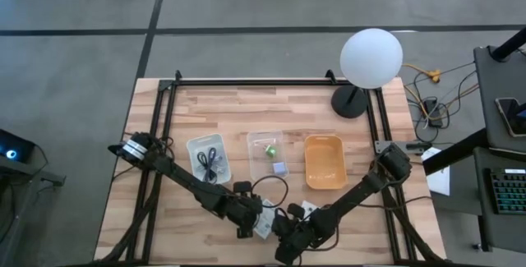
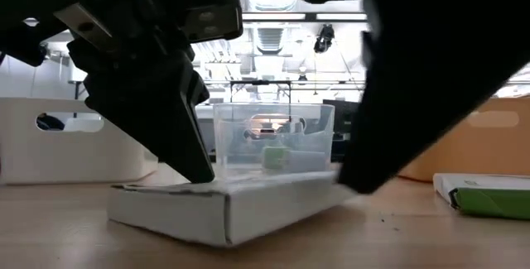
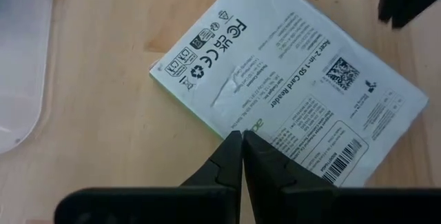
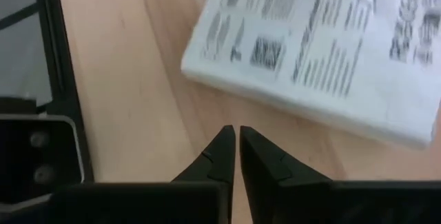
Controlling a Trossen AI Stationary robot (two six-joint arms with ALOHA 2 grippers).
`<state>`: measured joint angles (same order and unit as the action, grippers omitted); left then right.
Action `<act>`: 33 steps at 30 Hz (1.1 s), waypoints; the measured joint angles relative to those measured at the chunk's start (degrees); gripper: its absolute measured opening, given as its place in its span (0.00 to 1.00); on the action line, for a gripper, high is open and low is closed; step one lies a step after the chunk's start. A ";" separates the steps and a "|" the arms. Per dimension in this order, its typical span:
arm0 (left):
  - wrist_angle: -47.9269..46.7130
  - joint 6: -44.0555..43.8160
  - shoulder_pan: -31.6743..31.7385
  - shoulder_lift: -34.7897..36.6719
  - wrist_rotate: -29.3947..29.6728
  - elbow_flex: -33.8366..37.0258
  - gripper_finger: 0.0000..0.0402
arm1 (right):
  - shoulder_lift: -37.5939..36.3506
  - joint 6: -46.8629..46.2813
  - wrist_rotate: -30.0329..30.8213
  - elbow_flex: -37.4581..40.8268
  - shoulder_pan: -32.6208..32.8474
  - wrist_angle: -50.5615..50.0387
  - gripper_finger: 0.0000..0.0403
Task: Pick and place items into bin
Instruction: Put the left white card reader box into the yellow bin
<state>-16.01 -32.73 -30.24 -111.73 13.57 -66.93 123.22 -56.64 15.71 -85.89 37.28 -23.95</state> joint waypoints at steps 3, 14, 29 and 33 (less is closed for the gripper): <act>-0.13 -0.04 0.00 -0.04 -0.07 0.44 0.00 | -0.98 1.22 -0.03 -0.13 0.83 -2.68 0.08; -1.32 -0.12 0.14 -0.17 -0.41 0.71 0.00 | -1.86 40.85 4.28 -0.15 1.57 -7.82 0.34; -1.13 -0.11 0.15 -0.14 -0.44 0.65 0.00 | -6.17 46.30 20.07 -2.00 -1.45 -9.81 0.45; -1.12 -1.20 0.17 -0.14 -0.46 0.65 0.00 | -6.14 48.28 15.60 -2.67 -4.02 -9.56 0.46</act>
<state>-17.13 -33.93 -30.06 -111.87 13.11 -66.28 117.08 -8.36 31.31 -88.55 33.26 -33.51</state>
